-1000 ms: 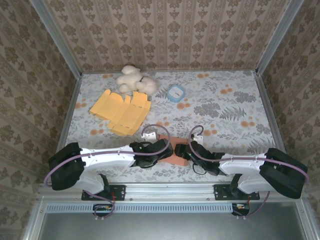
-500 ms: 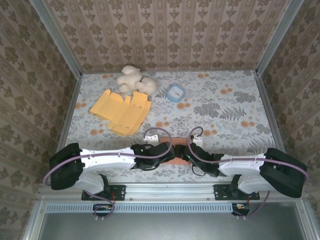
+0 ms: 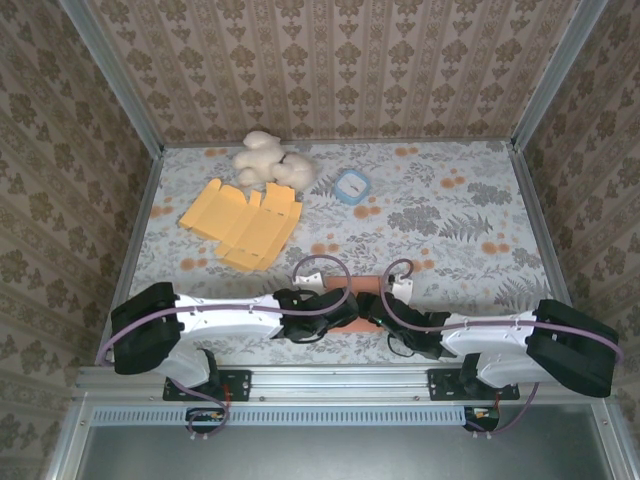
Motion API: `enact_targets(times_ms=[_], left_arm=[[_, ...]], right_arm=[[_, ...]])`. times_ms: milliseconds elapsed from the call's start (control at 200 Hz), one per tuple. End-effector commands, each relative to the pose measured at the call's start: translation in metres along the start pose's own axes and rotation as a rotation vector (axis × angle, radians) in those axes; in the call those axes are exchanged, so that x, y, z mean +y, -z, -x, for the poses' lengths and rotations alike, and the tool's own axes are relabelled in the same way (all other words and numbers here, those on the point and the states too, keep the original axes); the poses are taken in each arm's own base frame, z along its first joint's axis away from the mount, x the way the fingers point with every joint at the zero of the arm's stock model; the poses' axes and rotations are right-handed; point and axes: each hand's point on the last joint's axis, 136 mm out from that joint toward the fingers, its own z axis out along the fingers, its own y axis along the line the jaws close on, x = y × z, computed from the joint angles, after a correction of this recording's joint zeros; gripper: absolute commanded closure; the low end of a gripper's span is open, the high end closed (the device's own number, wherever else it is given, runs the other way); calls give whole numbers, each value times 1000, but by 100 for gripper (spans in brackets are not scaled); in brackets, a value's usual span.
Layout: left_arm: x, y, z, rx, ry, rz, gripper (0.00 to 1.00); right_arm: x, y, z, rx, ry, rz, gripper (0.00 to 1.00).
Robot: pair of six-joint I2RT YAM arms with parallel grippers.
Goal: Fold the paper box
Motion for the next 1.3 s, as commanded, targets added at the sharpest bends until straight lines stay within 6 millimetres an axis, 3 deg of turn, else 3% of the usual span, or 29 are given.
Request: enact_targets(times_ms=[0,165,310,540,900,1295], left_arm=[[-30,5,-8,33,30,-82,8],[-19,11,2,-21,6,-39,6],[-7,7,-1,-13,36,-32,5],[-12,13,-7,12,30,-47,4],[10,15,10,-78,20,16,4],[8,3,-1,-38,21,24,4]], right_arm=[[48,12,5,2,-85,179,25],[50,14,4,5,-97,205,25],[53,21,9,-6,-99,226,24],[48,30,17,-31,-101,213,24],[44,27,14,-28,-84,196,24],[40,18,10,-20,-67,158,25]])
